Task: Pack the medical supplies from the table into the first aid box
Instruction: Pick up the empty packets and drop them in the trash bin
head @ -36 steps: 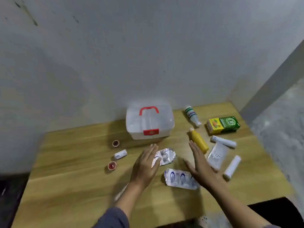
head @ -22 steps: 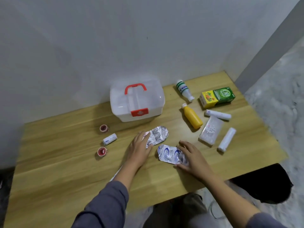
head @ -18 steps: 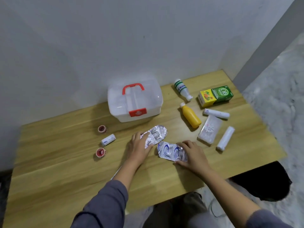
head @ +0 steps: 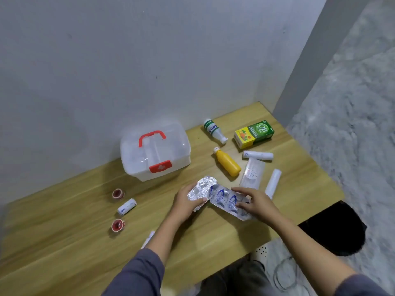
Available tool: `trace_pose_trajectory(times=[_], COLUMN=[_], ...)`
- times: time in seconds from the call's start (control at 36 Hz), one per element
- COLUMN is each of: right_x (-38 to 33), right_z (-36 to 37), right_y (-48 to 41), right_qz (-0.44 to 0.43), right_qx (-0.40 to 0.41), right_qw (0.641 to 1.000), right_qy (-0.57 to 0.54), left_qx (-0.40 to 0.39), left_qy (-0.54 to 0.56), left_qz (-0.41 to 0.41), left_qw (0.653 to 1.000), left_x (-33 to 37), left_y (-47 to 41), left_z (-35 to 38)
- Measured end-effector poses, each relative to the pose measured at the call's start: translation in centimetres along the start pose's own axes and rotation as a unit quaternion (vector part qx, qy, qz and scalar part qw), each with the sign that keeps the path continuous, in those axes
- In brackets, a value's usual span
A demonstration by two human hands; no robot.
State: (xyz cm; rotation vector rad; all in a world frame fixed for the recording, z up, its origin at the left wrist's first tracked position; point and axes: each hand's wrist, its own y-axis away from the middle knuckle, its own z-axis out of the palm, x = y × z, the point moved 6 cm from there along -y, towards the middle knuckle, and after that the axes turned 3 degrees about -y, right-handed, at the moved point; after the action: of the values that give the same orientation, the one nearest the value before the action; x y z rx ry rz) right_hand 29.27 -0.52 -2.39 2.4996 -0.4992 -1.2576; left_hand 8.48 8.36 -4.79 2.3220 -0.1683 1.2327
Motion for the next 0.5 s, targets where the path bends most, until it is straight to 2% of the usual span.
trace_pose_trajectory(times=[0.14,0.25,0.36,0.5], right_x=[1.7,4.1,7.7,14.7], right_z=[-5.4,-10.6,-15.8,-21.3], right_y=[1.0,2.2,3.9,6.3], right_qz=[0.021,0.043,0.073,0.119], right_qx=[0.105,0.184,0.257,0.332], right_qw=[0.984,0.964,0.939,0.896], right_qy=[-0.139,-0.187,-0.217,-0.270], left_qx=[0.028,0.021,0.001,-0.062], left_qy=[0.059,0.062,0.051,0.042], left_qz=[0.029,0.076,0.142,0.175], left_qw=[0.997,0.995,0.989,0.982], left_x=[5.1,10.3,16.8,23.6], left_y=[-0.7,-1.9,-3.4,-4.8], left_z=[1.8,4.7,8.7,16.2])
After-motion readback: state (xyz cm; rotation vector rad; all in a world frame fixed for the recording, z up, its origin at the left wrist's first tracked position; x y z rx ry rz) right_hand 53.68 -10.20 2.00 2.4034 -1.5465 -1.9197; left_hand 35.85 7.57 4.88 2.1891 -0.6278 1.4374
